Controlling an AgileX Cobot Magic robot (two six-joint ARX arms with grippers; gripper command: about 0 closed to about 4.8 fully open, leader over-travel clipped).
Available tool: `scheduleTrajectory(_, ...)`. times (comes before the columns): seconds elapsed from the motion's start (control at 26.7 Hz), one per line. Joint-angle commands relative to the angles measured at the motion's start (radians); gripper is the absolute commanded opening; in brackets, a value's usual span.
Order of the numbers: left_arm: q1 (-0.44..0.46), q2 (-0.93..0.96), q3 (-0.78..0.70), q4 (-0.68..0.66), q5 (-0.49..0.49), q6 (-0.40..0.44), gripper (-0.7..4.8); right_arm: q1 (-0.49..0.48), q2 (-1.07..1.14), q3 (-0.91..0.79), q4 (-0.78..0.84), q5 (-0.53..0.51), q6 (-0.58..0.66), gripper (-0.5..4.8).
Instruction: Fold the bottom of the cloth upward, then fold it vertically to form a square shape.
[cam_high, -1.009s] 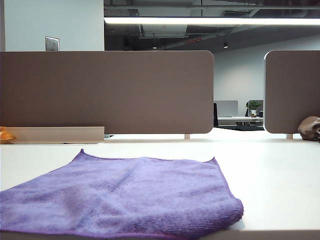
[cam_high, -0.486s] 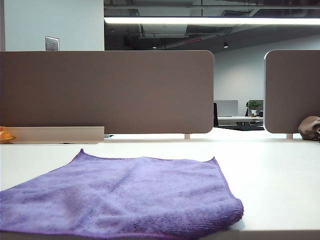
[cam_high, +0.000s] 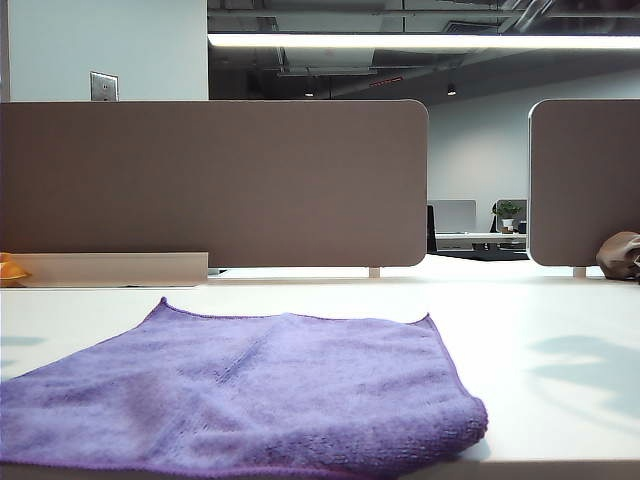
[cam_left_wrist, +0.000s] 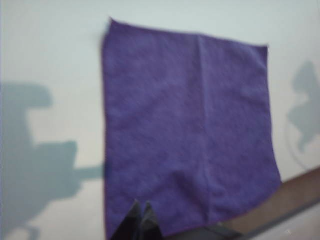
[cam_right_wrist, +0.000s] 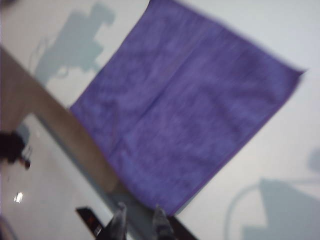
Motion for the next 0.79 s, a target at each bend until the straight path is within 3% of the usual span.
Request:
scheduleTrajectory(0.04,-0.024,0.002,-0.073,0.003,0.04,0.011,-0.02,0.105,0.048,-0.089,0.071,-0.001,-0.005,0.77)
scheduleTrajectory(0.26,-0.112,0.001,-0.206,0.027,0.041,-0.004,-0.02,0.233,0.06,-0.279,0.146,0.126,0.025,0.78)
scheduleTrajectory(0.6,-0.184,0.001,-0.37,0.112,0.04,-0.029,0.3,0.258,0.06,-0.45,0.227,0.13,0.051,0.89)
scheduleTrajectory(0.71,-0.184,0.001,-0.399,0.132,0.036,-0.027,0.36,0.26,0.061,-0.465,0.254,0.13,0.092,1.9)
scheduleTrajectory(0.79,-0.184,0.002,-0.402,0.132,0.035,-0.026,0.9,0.26,0.061,-0.465,0.269,0.13,0.094,2.26)
